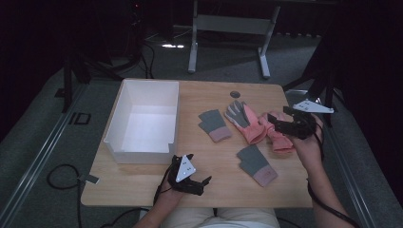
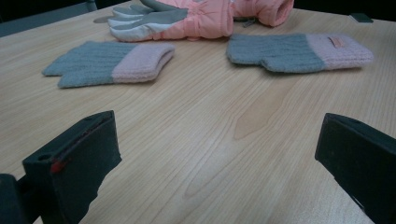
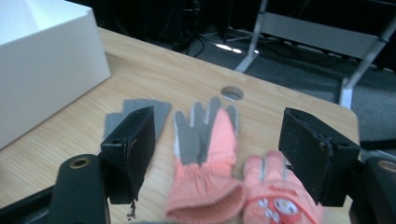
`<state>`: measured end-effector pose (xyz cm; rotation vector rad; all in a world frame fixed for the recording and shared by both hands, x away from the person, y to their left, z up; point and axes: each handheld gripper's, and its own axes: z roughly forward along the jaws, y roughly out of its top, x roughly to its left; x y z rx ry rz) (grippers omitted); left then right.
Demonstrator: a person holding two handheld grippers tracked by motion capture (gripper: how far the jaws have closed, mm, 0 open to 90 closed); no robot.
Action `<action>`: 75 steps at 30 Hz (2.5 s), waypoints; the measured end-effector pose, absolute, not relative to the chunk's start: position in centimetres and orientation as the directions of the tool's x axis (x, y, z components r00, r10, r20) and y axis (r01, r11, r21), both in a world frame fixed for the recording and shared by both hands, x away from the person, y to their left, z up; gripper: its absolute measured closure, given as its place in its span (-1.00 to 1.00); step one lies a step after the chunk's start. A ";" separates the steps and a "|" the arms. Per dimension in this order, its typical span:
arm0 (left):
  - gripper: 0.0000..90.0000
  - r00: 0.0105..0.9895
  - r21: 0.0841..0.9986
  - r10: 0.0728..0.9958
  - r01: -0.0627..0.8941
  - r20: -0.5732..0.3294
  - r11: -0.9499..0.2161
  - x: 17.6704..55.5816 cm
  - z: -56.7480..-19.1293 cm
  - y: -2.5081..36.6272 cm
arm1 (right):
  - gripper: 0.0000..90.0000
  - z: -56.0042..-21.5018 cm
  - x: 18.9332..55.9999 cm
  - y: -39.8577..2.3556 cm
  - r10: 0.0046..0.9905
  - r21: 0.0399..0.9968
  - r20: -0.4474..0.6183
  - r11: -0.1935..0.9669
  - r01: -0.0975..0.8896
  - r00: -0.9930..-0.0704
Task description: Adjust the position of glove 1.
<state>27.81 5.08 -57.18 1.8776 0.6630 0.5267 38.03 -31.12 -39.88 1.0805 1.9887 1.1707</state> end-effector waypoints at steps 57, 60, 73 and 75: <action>-1.00 0.751 0.935 0.659 0.203 0.042 -0.291 27.8 -57.2 5.4 | 0.46 -51.9 51.0 -15.3 0.638 0.679 -0.058 0.589 0.438 -0.768; -1.00 0.750 0.936 0.661 0.201 0.042 -0.288 27.8 -57.2 5.4 | 0.46 -52.1 51.4 -15.1 0.635 0.676 -0.060 0.594 0.437 -0.770; -1.00 0.751 0.939 0.659 0.193 0.045 -0.285 27.7 -57.2 5.5 | 0.43 -54.8 52.9 -14.9 0.622 0.630 -0.074 0.635 0.447 -0.780; -1.00 0.751 0.939 0.659 0.189 0.050 -0.287 27.7 -57.2 5.5 | 0.54 -54.8 53.0 -14.8 0.619 0.625 -0.076 0.640 0.446 -0.782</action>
